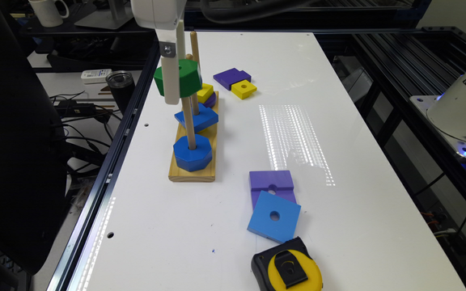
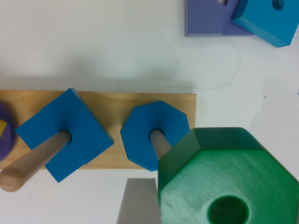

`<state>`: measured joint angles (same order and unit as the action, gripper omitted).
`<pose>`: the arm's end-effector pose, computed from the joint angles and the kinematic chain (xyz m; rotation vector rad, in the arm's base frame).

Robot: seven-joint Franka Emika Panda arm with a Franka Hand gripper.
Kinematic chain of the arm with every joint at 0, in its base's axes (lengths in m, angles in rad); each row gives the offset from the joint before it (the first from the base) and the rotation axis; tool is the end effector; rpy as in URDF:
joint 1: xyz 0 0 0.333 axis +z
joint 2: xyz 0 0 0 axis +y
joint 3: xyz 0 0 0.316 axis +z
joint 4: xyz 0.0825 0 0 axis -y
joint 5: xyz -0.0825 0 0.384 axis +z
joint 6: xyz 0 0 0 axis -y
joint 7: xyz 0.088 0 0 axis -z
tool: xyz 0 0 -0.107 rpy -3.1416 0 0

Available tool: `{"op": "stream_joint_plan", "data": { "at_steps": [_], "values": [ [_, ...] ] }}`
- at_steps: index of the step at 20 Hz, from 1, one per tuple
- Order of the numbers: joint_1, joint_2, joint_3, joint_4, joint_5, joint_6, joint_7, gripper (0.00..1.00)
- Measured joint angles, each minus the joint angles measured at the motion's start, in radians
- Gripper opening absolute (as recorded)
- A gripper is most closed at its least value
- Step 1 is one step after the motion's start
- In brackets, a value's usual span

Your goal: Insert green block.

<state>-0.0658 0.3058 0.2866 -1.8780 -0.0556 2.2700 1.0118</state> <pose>0.6191 0.1266 0.3643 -2.8243 1.1513 -0.0885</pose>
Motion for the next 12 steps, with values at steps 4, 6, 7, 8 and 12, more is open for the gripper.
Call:
{"op": "stream_joint_plan", "data": {
  "at_steps": [4, 6, 7, 8, 12],
  "values": [
    [-0.008, 0.0, -0.002, 0.0, -0.0002, 0.0, -0.005, 0.0],
    [-0.012, 0.0, -0.002, 0.0, -0.0003, 0.0, -0.008, 0.0],
    [-0.015, 0.0, -0.004, 0.0, -0.0019, 0.0, -0.012, 0.0],
    [-0.02, 0.0, -0.007, 0.0, -0.0022, 0.0, -0.018, 0.0],
    [-0.034, 0.0, -0.008, 0.0, -0.0022, 0.0, -0.033, 0.0]
  ]
}}
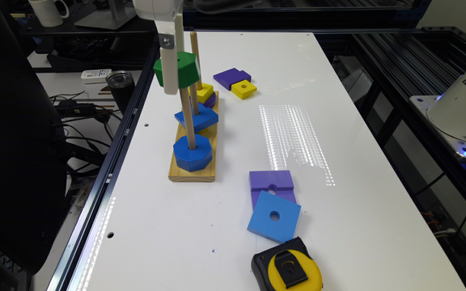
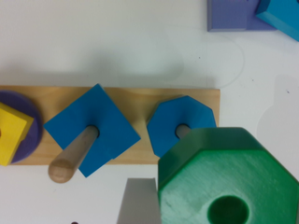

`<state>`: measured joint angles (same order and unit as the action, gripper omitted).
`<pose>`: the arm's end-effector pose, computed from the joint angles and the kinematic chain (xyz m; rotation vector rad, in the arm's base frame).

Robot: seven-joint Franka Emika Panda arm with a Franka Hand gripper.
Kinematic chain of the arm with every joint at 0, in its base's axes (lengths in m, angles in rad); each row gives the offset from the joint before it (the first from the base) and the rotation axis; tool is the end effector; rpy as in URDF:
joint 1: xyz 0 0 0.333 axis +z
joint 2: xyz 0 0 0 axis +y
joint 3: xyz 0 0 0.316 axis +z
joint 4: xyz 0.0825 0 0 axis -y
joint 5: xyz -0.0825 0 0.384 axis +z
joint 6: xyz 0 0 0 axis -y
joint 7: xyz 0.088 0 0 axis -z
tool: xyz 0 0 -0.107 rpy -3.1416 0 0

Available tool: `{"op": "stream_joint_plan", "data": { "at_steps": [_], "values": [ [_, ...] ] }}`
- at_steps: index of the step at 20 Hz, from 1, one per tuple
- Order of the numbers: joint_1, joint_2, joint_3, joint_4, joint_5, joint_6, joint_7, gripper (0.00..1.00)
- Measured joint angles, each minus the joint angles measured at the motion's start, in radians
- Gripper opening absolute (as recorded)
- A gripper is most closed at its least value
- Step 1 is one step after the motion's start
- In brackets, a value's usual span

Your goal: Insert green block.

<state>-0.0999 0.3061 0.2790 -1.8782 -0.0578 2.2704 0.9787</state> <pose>0.6239 0.1009 0.3636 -2.8256 1.1630 -0.0960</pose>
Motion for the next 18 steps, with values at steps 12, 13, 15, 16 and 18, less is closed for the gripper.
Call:
{"op": "stream_joint_plan", "data": {
  "at_steps": [12, 13, 15, 16, 18],
  "values": [
    [0.001, 0.0, 0.01, 0.0, 0.0, 0.002, 0.001, 0.0],
    [0.001, 0.0, 0.011, 0.0, 0.0, 0.002, 0.001, 0.0],
    [0.001, 0.002, 0.013, 0.003, 0.0, 0.004, 0.001, 0.0],
    [0.002, 0.003, 0.013, 0.004, 0.0, 0.007, 0.001, 0.0],
    [0.002, 0.006, 0.013, 0.007, 0.0, 0.011, 0.001, 0.0]
  ]
}}
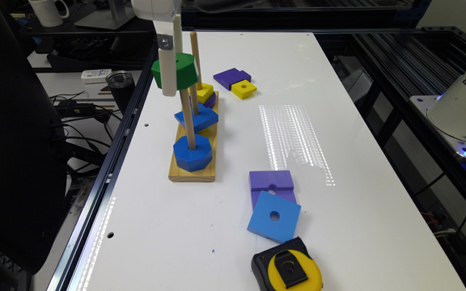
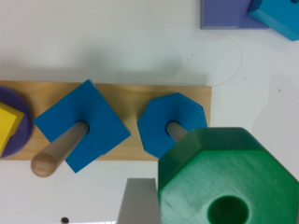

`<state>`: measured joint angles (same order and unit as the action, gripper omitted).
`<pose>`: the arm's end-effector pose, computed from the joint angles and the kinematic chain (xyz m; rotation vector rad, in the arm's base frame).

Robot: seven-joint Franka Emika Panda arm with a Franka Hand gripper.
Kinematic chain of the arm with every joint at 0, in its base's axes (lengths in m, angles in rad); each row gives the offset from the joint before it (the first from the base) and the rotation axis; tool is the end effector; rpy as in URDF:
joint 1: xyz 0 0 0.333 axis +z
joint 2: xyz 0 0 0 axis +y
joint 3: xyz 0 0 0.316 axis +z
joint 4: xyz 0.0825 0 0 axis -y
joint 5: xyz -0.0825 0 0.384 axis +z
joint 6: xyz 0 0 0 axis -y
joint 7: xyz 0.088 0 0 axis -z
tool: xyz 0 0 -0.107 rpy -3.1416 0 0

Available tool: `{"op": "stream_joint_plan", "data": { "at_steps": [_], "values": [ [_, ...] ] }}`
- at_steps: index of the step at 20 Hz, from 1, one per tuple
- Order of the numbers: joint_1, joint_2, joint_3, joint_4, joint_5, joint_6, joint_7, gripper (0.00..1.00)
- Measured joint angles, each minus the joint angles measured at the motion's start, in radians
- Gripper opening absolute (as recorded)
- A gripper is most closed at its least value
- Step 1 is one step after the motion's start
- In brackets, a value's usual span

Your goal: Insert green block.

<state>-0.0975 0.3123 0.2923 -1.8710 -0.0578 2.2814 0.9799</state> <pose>0.6253 0.1104 0.3649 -2.8209 1.1401 -0.1069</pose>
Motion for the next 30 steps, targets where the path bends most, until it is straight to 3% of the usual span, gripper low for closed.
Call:
{"op": "stream_joint_plan", "data": {
  "at_steps": [30],
  "values": [
    [0.001, 0.019, 0.002, 0.003, 0.0, 0.018, 0.0, 0.0]
  ]
}}
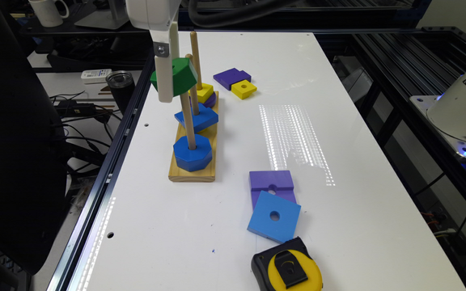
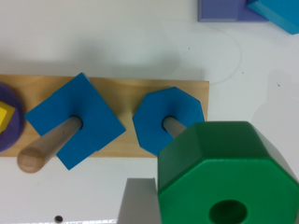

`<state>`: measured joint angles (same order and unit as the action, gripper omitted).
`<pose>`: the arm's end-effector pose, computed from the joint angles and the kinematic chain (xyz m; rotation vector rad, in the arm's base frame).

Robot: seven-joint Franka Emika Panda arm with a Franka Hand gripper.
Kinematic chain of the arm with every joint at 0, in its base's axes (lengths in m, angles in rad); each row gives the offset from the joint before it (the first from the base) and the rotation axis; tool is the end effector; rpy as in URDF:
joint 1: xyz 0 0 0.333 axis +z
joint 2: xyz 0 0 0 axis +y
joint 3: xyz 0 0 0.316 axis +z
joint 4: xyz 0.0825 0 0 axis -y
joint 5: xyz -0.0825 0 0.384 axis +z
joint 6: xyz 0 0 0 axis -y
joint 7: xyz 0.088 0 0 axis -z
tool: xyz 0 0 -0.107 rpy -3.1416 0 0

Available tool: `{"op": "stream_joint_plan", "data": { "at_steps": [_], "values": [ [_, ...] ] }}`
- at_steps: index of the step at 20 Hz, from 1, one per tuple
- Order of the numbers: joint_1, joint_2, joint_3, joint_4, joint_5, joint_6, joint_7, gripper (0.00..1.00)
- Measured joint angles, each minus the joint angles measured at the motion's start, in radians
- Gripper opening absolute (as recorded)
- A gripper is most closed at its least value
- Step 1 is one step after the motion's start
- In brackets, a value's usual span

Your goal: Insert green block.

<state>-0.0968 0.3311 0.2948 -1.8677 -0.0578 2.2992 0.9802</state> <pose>0.6280 0.1126 0.3568 -2.8150 1.1354 -0.1053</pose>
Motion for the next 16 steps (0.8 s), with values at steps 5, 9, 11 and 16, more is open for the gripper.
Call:
{"op": "stream_joint_plan", "data": {
  "at_steps": [5, 9, 11, 16],
  "values": [
    [0.0, 0.0, 0.002, -0.002, 0.0, -0.003, 0.0, 0.0],
    [0.0, 0.0, 0.002, -0.006, 0.0, -0.005, 0.0, 0.0],
    [0.0, 0.0, 0.002, -0.007, 0.0, -0.005, 0.0, 0.0],
    [0.0, 0.001, 0.002, -0.012, 0.0, -0.004, 0.0, 0.0]
  ]
}}
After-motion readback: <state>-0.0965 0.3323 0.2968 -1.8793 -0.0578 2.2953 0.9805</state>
